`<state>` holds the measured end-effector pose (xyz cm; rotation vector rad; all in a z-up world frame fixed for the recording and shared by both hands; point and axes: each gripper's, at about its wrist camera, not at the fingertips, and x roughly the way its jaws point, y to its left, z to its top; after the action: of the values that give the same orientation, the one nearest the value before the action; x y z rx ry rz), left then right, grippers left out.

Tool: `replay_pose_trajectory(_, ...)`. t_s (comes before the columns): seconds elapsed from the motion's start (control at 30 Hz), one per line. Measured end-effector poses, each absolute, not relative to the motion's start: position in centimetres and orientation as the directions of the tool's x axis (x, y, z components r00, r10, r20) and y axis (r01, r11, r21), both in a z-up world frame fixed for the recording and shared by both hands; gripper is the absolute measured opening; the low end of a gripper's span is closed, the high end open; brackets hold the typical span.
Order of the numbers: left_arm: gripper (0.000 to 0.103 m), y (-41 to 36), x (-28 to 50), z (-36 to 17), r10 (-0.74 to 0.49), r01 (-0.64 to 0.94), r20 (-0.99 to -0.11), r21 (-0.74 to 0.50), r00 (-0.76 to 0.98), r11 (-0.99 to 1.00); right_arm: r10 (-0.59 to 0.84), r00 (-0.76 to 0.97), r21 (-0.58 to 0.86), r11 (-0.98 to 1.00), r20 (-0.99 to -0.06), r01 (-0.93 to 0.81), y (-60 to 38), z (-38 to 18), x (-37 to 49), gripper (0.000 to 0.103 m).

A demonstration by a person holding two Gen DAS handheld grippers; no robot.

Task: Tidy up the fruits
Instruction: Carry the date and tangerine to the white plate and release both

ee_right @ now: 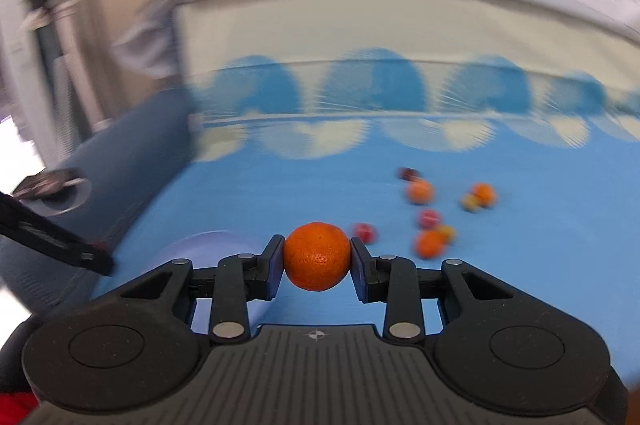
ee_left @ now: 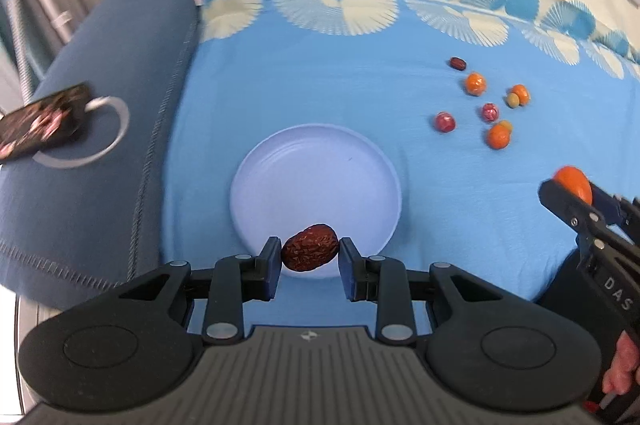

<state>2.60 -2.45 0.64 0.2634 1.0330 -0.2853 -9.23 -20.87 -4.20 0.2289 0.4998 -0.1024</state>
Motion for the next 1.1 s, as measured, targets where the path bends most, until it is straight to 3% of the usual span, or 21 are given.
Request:
replay_pose_trajectory(0.23, 0.034, 0.4, -1.5, 0.2, -0.136, 0.349, -0.853, 0.058, 0.504, 0.935, 0.058, 0.868, 0.157, 0.987, -0.492, 0.023, -14.8, -2.3, -11.5, 0.036)
replay_pose_trajectory(0.6, 0.034, 3.3, -2.4, 1.4, -0.184, 0.331, -0.805, 0.017, 0.565, 0.943, 0.033, 0.863, 0.060, 0.998, -0.503, -0.003, -11.5, -1.1, -11.8, 0.036)
replay_pose_trajectory(1.1, 0.034, 3.8, -1.6, 0.1, -0.234, 0.339, -0.818, -0.052, 0.525, 0.939, 0.026, 0.826, -0.009, 0.999, -0.563, -0.037, -10.4, -1.5, -11.2, 0.036)
